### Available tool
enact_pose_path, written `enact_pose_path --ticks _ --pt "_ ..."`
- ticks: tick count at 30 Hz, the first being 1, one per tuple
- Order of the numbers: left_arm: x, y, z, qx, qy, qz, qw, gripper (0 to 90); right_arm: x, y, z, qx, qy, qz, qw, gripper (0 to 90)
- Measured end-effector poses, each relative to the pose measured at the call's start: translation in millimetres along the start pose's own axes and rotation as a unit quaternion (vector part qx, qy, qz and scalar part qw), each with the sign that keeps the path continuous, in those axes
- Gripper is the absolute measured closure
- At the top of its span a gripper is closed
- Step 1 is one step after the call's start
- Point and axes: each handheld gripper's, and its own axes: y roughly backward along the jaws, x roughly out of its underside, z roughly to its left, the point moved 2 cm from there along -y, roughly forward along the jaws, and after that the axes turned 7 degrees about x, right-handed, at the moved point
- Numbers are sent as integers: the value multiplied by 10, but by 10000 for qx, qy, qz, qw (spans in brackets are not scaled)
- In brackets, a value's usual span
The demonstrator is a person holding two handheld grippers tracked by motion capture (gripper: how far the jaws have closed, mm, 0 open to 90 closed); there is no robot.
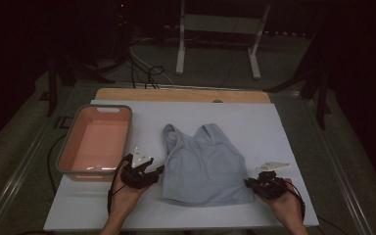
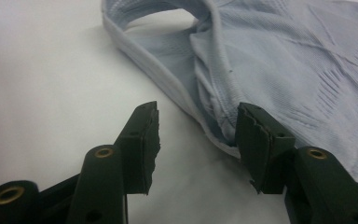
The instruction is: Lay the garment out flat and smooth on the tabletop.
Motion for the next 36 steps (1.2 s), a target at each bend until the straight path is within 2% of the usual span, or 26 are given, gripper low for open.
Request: enact_pose_path --ticks 6,11,12,14,17,18,22,26,28,32,34,35,36 --pt "5 22 -140 289 -243 -39 9993 513 18 20 -14 18 26 -11 10000 846" --pt "17 -56 -159 304 -322 113 9990 549 20 16 -11 29 35 5 10000 845" --pt "21 -79 -153 293 -357 173 9988 579 19 17 -11 30 36 5 10000 845" --pt "21 -110 -141 284 -437 234 9984 701 19 18 -12 29 41 7 10000 845" --pt "-3 -92 -117 139 -512 225 9983 859 20 19 -15 53 69 20 10000 846" --pt "-10 -81 -104 84 -496 211 9985 880 21 19 -15 59 73 25 10000 846" --pt "-19 -34 -22 -150 -396 177 9989 895 22 23 -23 135 155 41 9998 851" --pt "-39 23 17 -368 -398 91 9985 899 25 27 -32 183 154 57 9997 852" --pt "-52 38 17 -394 -361 31 9986 899 29 32 -44 195 179 80 9996 852" --pt "-52 18 -4 -476 -352 91 9982 889 35 61 -42 178 180 54 9997 852" --pt "-54 24 -2 -687 -346 89 9970 840 51 82 -28 135 154 56 9998 851" --pt "-59 43 13 -615 -262 35 9978 811 65 86 -22 132 164 49 9998 851" --pt "-59 43 13 -615 -262 35 9978 769 65 86 -22 132 164 49 9998 851"
